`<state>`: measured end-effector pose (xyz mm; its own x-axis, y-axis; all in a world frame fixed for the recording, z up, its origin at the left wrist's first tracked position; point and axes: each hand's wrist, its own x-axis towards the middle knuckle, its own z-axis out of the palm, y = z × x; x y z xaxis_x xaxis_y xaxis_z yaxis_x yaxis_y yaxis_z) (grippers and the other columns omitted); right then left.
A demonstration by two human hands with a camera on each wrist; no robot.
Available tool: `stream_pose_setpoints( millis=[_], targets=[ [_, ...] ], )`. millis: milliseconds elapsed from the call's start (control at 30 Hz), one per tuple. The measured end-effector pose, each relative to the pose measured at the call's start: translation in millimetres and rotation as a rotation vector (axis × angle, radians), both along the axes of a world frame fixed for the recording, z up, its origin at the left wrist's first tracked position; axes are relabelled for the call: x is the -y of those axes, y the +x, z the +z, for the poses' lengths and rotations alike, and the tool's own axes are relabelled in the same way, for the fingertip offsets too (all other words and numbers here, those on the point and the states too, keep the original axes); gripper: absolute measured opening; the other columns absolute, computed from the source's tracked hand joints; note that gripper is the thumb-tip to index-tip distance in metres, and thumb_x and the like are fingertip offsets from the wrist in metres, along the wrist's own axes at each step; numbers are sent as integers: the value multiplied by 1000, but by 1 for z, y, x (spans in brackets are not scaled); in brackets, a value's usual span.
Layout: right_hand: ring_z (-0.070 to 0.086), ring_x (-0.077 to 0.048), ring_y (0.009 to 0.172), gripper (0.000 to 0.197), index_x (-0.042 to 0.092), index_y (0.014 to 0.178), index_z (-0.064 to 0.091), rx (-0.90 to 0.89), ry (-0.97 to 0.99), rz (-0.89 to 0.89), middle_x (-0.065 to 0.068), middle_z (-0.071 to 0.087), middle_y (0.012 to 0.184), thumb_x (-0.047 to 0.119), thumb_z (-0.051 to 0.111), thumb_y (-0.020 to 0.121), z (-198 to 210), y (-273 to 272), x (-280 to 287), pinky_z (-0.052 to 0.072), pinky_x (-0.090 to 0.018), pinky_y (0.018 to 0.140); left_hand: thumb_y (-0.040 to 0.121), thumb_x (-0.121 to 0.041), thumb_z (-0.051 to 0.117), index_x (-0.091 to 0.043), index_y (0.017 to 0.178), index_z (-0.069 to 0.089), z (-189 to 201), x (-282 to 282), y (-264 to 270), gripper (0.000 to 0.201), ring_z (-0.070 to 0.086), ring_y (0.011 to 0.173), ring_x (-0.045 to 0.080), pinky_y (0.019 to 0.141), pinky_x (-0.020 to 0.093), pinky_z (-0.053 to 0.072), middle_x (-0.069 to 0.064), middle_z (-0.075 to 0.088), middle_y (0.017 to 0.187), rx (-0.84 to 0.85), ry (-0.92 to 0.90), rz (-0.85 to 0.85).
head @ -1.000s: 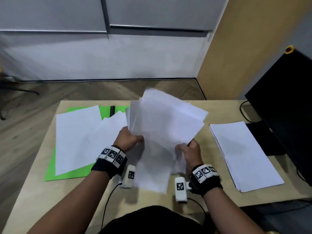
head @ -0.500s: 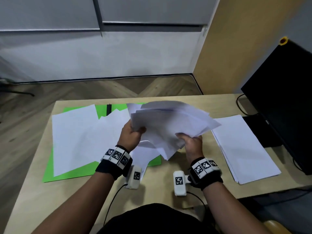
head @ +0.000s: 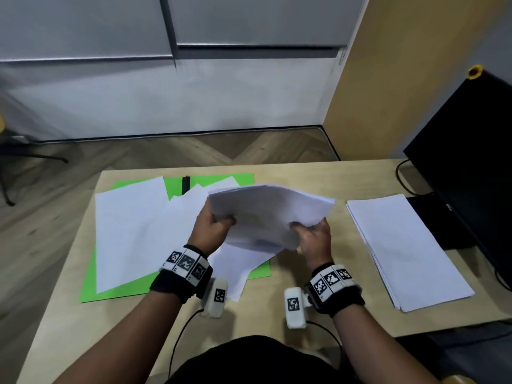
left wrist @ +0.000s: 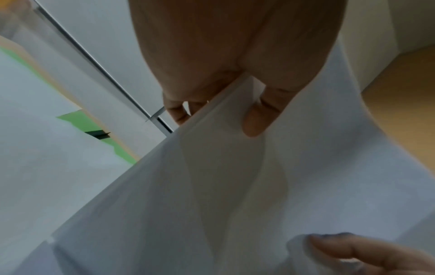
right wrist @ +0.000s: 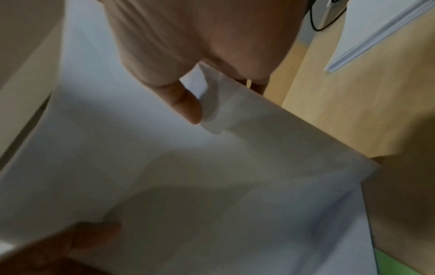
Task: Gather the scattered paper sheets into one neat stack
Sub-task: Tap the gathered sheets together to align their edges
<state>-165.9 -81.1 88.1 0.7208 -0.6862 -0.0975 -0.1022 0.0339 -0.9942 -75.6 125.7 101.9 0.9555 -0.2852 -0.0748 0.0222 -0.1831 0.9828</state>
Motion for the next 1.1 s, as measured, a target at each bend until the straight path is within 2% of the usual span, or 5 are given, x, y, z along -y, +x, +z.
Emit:
stream_pose_setpoints(
  millis=[200,367,700,833,1100],
  targets=[
    [61,-14,70,34,18,93,61,53,23,-10,-1,68,81,6,64,62,6,6,-1,50,-28,66,60,-8,62,-8,101,63,7,6,-2,41,63,80,12,72,25,51,5,68,90,-81,-146,110],
    [58,2,61,40,10,98,58,-11,11,61,3,65,77,7,57,58,-2,2,-7,44,-23,66,51,-10,60,-16,79,61,-8,9,-12,29,56,79,24,71,36,46,6,63,77,-211,-21,97],
    [53,-20,69,24,13,80,58,-37,82,-30,1,61,71,9,52,57,-23,-10,-3,44,-26,61,47,-12,61,-7,76,61,-26,12,-24,29,58,77,28,69,42,50,8,63,76,-226,117,45],
    [51,-2,56,32,5,88,58,22,40,2,3,59,68,5,49,58,-18,-19,1,42,-16,54,48,-10,60,-10,68,61,-31,16,-40,20,55,68,22,61,36,46,5,62,70,-236,138,42],
    [57,-17,80,18,10,100,55,-325,34,165,-6,64,91,12,59,83,-77,-54,13,43,-25,74,49,-28,61,-11,78,65,-73,16,-56,34,61,86,34,75,41,52,18,66,91,-328,417,-10]
  ],
)
